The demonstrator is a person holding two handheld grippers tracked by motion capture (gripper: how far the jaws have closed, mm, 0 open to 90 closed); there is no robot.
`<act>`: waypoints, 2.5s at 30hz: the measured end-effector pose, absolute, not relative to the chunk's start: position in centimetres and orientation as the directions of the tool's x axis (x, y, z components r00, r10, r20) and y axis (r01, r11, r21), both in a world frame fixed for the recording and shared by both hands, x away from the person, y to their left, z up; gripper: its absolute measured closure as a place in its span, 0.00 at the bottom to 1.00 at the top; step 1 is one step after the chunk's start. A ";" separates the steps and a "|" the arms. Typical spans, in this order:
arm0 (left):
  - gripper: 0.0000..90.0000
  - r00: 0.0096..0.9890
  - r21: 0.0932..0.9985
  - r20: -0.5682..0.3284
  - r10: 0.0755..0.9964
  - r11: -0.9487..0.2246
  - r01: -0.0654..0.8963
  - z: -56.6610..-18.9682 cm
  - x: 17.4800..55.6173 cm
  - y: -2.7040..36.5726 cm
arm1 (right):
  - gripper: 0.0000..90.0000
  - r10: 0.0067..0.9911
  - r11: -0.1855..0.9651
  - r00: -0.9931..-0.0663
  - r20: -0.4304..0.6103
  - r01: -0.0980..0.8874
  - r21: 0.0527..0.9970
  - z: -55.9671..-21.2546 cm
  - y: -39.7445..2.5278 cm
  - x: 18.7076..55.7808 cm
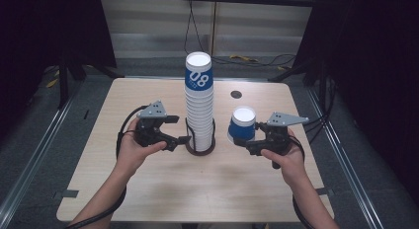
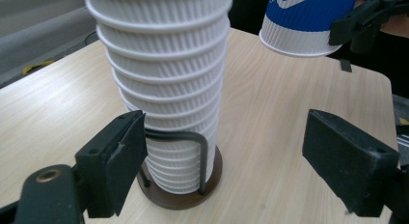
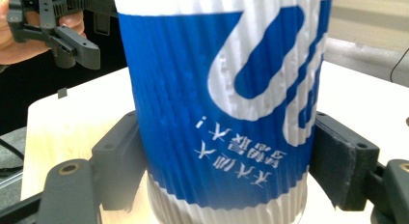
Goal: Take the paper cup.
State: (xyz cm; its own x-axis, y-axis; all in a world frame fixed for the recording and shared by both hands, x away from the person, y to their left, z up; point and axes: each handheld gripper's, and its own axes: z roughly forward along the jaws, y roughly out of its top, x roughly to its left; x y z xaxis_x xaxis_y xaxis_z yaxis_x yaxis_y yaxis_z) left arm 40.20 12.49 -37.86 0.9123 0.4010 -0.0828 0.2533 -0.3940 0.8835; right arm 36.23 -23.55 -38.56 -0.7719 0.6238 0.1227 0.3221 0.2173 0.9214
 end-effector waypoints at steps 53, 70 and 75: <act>0.17 0.948 0.850 -0.134 0.288 -0.459 0.260 -42.4 37.6 11.6 | 0.24 0.417 0.586 -0.907 0.052 0.313 0.748 -40.4 -19.6 35.6; 0.18 0.964 0.799 -0.078 0.254 -0.562 0.213 -42.7 37.2 11.1 | 0.24 0.383 0.668 -0.923 0.034 0.302 0.680 -40.6 -18.9 35.9; 0.18 0.967 0.787 -0.061 0.248 -0.584 0.199 -42.8 37.0 10.9 | 0.24 0.371 0.681 -0.928 0.034 0.297 0.670 -40.5 -18.5 36.1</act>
State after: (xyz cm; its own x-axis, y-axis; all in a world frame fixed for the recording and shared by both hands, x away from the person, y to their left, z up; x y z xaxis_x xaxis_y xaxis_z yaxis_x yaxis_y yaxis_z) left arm 37.01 10.94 -42.82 0.9670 0.2475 -0.0609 0.1991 -0.5843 0.7868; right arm 36.12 -18.50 -40.54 -0.9279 0.3714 0.0336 0.2967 0.6808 0.6696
